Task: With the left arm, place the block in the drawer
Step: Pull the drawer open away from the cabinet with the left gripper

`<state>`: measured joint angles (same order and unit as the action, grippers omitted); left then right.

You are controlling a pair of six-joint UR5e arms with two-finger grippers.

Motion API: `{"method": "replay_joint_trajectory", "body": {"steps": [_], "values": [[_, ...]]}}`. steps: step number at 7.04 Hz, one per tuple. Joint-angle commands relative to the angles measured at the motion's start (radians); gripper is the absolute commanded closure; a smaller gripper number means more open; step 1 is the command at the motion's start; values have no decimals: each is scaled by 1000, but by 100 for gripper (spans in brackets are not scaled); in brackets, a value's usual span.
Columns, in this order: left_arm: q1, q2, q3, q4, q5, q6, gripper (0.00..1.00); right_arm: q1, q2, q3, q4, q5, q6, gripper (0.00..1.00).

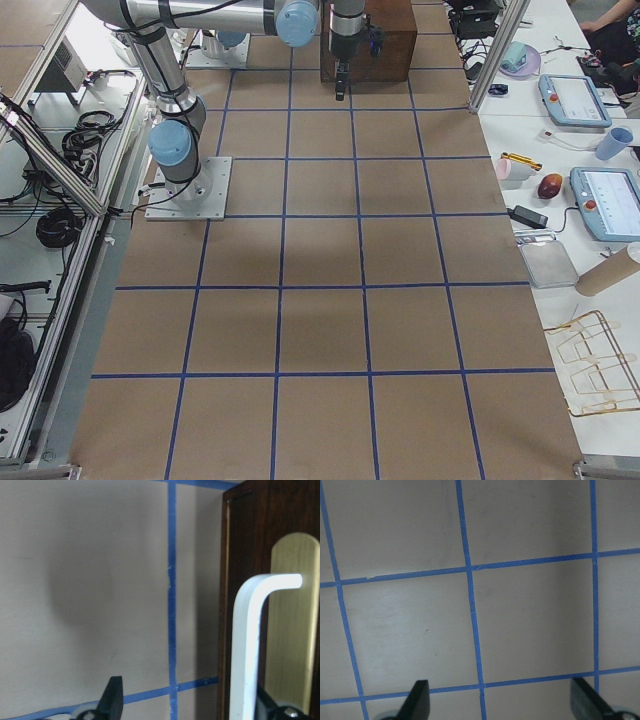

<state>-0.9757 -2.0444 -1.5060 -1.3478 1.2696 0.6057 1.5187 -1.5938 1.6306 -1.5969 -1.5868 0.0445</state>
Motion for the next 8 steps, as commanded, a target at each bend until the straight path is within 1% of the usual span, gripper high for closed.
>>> {"method": "replay_joint_trajectory", "body": {"steps": [1, 3, 4, 8], "values": [[12, 1, 0, 24, 23, 3, 17, 0, 0, 0, 0, 1, 0, 0], [14, 1, 1, 30, 42, 11, 17, 0, 0, 0, 0, 1, 0, 0], [14, 1, 1, 54, 78, 23, 17, 0, 0, 0, 0, 1, 0, 0], [18, 4, 4, 58, 91, 23, 17, 0, 0, 0, 0, 1, 0, 0]]}}
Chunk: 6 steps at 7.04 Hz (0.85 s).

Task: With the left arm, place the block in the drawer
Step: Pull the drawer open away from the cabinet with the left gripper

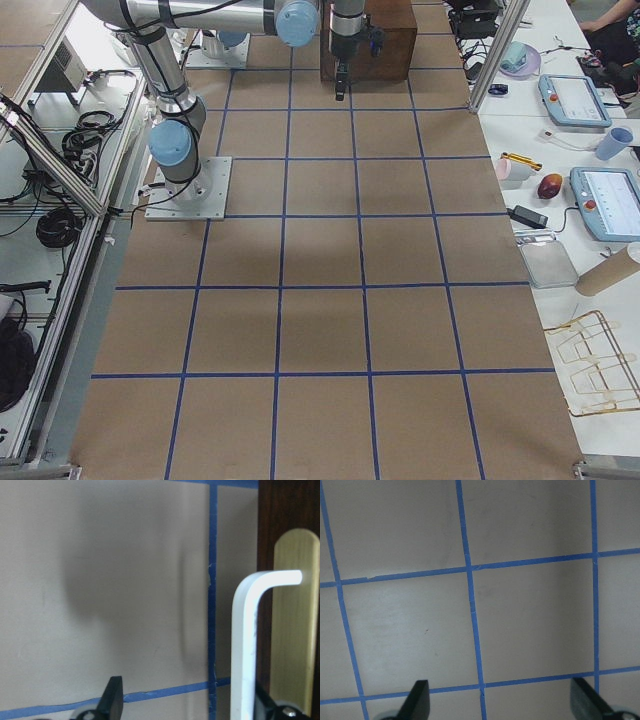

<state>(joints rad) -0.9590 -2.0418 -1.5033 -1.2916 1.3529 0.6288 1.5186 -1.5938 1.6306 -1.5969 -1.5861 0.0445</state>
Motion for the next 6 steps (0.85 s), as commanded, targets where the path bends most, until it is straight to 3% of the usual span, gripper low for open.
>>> {"method": "replay_joint_trajectory", "body": {"steps": [1, 6], "values": [[2, 2, 14, 0, 38, 0, 17, 0, 0, 0, 0, 0, 0, 0], [3, 9, 20, 0, 41, 0, 17, 0, 0, 0, 0, 0, 0, 0]]}}
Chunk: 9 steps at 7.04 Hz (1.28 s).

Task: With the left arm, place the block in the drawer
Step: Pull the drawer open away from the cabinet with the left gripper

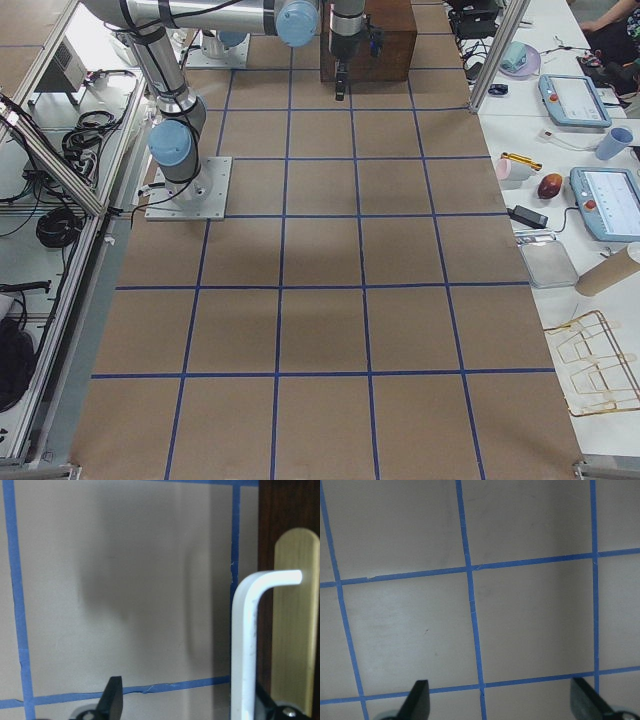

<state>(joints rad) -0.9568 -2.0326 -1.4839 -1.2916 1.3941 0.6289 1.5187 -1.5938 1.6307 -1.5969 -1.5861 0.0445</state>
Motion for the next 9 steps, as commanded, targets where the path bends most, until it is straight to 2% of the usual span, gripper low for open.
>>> {"method": "replay_joint_trajectory", "body": {"steps": [1, 5, 6, 9], "values": [[3, -5, 1, 0, 0, 0, 17, 0, 0, 0, 0, 0, 0, 0], [30, -9, 5, -1, -9, -2, 15, 0, 0, 0, 0, 0, 0, 0], [30, -9, 4, -3, -10, -11, 1, 0, 0, 0, 0, 0, 0, 0], [30, 0, 2, -11, -33, -15, 0, 0, 0, 0, 0, 0, 0, 0]]}}
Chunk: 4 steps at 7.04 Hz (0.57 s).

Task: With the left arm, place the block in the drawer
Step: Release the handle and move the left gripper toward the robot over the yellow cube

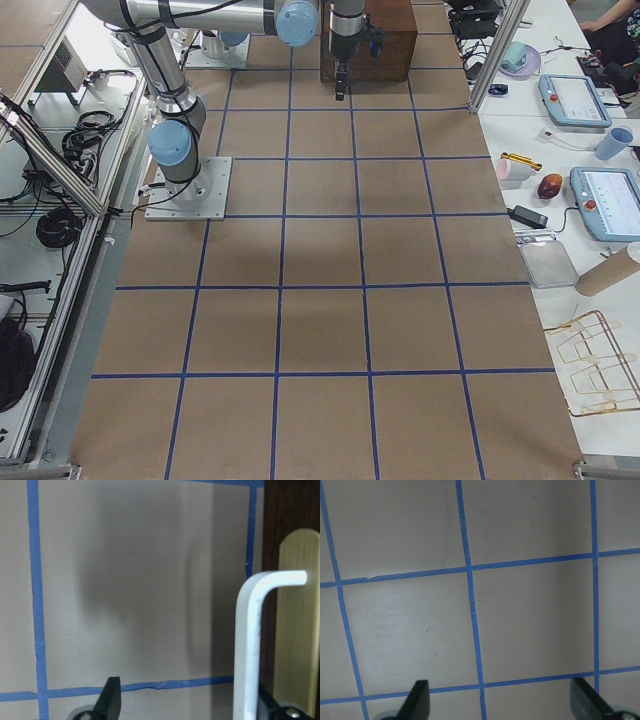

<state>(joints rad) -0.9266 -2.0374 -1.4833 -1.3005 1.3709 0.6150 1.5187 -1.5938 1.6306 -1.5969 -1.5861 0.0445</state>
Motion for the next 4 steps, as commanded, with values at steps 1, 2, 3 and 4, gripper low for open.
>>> {"method": "replay_joint_trajectory", "body": {"steps": [1, 2, 3, 4], "values": [[0, 19, 6, -3, -3, 0, 0, 0, 0, 0, 0, 0, 0, 0], [8, 23, 23, -5, 5, 8, 0, 0, 0, 0, 0, 0, 0, 0], [18, 23, 55, -6, 20, 9, 0, 0, 0, 0, 0, 0, 0, 0], [18, 16, 101, -6, 86, 12, 0, 0, 0, 0, 0, 0, 0, 0]]}}
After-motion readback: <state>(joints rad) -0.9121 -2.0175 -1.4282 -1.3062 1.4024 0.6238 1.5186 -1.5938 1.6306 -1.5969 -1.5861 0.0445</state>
